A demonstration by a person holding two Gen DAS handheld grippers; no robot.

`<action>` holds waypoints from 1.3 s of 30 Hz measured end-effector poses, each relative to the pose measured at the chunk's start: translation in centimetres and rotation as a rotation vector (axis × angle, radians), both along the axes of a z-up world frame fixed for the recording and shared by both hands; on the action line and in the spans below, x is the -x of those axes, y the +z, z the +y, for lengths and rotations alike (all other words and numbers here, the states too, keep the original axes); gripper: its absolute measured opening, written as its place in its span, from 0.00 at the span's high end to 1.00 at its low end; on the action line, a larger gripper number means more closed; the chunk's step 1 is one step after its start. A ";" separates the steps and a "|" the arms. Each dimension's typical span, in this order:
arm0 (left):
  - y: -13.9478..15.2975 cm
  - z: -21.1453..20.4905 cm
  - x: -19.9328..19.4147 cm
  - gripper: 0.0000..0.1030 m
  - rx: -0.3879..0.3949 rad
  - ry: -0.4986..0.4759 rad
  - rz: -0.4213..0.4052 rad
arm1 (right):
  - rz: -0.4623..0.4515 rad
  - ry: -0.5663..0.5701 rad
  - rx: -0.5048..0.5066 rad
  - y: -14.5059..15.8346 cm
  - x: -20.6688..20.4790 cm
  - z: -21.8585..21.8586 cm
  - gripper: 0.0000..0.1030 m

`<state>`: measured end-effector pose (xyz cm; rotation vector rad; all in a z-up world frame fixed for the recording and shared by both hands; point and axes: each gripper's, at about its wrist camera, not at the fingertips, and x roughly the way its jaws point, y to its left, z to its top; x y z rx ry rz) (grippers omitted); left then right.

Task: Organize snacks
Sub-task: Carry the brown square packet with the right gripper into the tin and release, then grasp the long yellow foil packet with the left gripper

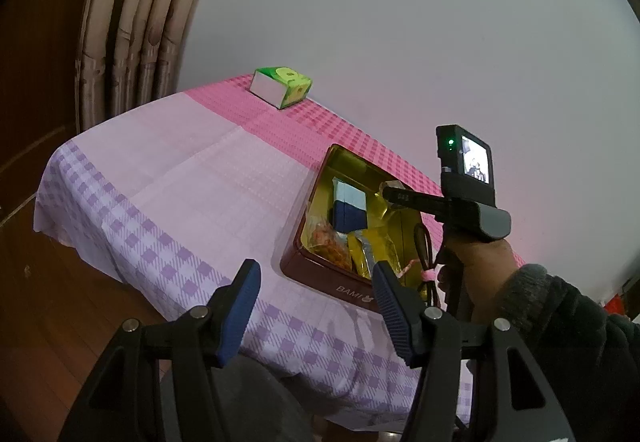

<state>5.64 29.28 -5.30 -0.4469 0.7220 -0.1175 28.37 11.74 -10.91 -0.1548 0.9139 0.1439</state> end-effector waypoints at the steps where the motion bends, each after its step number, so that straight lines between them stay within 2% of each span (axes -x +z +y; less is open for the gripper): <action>1: 0.0 0.0 0.0 0.42 0.001 0.000 0.002 | 0.010 0.002 -0.001 -0.3 -0.2 -0.1 0.74; 7: -0.1 -0.4 -0.2 0.42 -0.006 -0.007 0.006 | 0.043 -0.003 -0.007 -1.3 -0.9 0.2 0.71; 9: -0.1 -0.5 -0.3 0.42 -0.013 -0.010 0.006 | 0.052 -0.007 -0.036 -1.3 -1.1 0.1 0.60; 11: -0.1 -0.6 -0.3 0.42 -0.021 -0.014 0.004 | 0.021 0.001 -0.087 -0.4 -0.6 -0.3 0.25; 12: -0.1 -0.7 -0.3 0.42 -0.026 -0.015 0.001 | -0.005 0.018 -0.124 0.4 0.1 -0.7 0.23; 14: 0.0 -0.9 -0.3 0.42 -0.038 -0.020 -0.004 | -0.077 0.041 -0.177 2.5 1.8 -2.2 0.23; 16: 0.1 -1.2 -0.2 0.42 -0.048 -0.028 -0.006 | -0.136 0.020 -0.239 4.4 4.4 -5.4 0.23; 18: 0.0 -1.9 -0.2 0.42 -0.059 -0.051 -0.002 | -0.182 -0.037 -0.286 5.3 7.0 -9.3 0.20; 20: -0.4 -2.9 -0.4 0.42 -0.059 -0.099 0.012 | -0.210 -0.108 -0.296 5.1 9.3 -13.2 0.11; 22: -1.0 -4.4 -0.5 0.42 -0.069 -0.159 0.032 | -0.219 -0.188 -0.246 4.0 12.5 -17.8 0.11; 24: -1.6 -6.9 -0.4 0.42 -0.117 -0.241 0.038 | -0.214 -0.291 -0.188 2.7 15.3 -21.8 0.11; 28: -2.8 -12.8 -0.3 0.42 -0.205 -0.404 0.040 | -0.186 -0.550 -0.259 -0.9 21.9 -30.5 0.10; 31: -3.7 -17.7 -1.4 0.42 -0.222 -0.497 0.053 | -0.181 -0.659 -0.344 -3.2 25.9 -34.0 0.09; 34: -5.2 -22.9 -3.6 0.42 -0.201 -0.563 0.112 | -0.169 -0.703 -0.394 -4.5 27.5 -35.5 0.07; 36: -6.1 -25.9 -5.3 0.42 -0.118 -0.578 0.168 | -0.167 -0.692 -0.436 -4.4 27.1 -36.2 0.07; 39: -7.0 -29.6 -7.9 0.42 0.003 -0.559 0.190 | -0.229 -0.631 -0.440 -2.3 26.7 -35.4 0.07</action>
